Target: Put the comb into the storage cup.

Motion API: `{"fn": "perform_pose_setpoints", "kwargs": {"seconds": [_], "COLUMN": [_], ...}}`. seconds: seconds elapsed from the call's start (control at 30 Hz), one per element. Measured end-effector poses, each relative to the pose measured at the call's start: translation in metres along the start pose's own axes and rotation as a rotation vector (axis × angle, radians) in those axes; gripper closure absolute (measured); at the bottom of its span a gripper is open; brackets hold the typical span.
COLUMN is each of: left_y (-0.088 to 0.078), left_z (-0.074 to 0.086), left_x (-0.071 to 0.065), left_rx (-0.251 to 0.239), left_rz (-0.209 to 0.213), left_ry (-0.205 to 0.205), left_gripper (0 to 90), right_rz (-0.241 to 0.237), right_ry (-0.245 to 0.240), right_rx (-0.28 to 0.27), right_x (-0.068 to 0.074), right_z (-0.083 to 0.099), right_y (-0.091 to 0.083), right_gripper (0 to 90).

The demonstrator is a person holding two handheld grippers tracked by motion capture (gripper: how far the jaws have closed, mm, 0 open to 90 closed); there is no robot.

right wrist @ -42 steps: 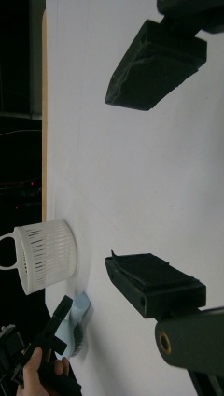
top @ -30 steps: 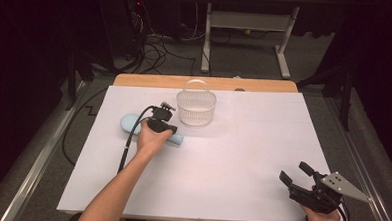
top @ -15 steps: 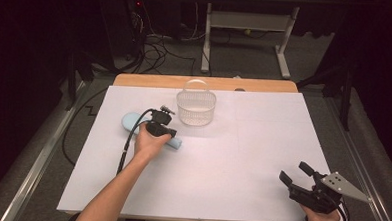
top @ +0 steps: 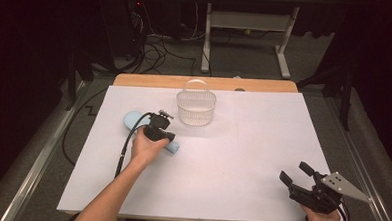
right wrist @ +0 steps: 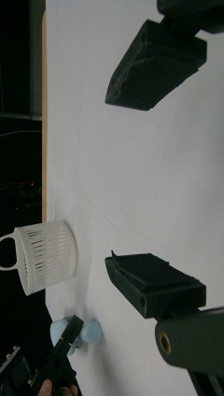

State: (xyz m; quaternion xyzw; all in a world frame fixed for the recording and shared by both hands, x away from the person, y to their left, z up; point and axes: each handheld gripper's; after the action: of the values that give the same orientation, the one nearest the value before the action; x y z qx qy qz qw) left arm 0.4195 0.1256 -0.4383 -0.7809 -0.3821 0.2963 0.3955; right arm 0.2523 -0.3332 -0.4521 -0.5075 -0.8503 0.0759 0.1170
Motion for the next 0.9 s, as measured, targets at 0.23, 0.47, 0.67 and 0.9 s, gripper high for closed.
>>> {"fn": "perform_pose_setpoints", "kwargs": {"seconds": [0.23,0.47,0.67,0.9], "left_y": [-0.002,-0.005,-0.009,-0.012], "left_z": [0.005,0.01,0.016,0.023], "left_x": [-0.001,-0.001,0.001,0.002], "left_rx": [-0.002,0.004,-0.007,-0.009], "left_rz": [0.006,0.016,0.028,0.026], "left_ry": [0.004,0.011,0.004,0.015], "left_gripper": [89.7,89.7,89.7,89.7], "right_rz": [0.004,0.009,0.008,0.014], "right_ry": [0.001,0.002,0.006,0.005], "right_rx": [0.0,-0.003,-0.001,-0.004], "right_x": [0.0,0.0,-0.001,0.0], "right_z": [0.0,0.0,0.0,0.0], "right_y": [0.0,0.0,-0.001,-0.002], "right_gripper": [19.6,19.6,19.6,19.6]}}
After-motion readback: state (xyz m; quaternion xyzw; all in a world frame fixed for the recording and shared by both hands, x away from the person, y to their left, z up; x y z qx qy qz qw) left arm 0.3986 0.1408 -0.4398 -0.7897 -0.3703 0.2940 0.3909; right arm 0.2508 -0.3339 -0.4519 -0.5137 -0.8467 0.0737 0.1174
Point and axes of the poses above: each handheld gripper's, and its own axes: y roughly forward along the jaws, z roughly out of its underside, x roughly to its left, and after that the axes turned 2 degrees about -x, right-handed
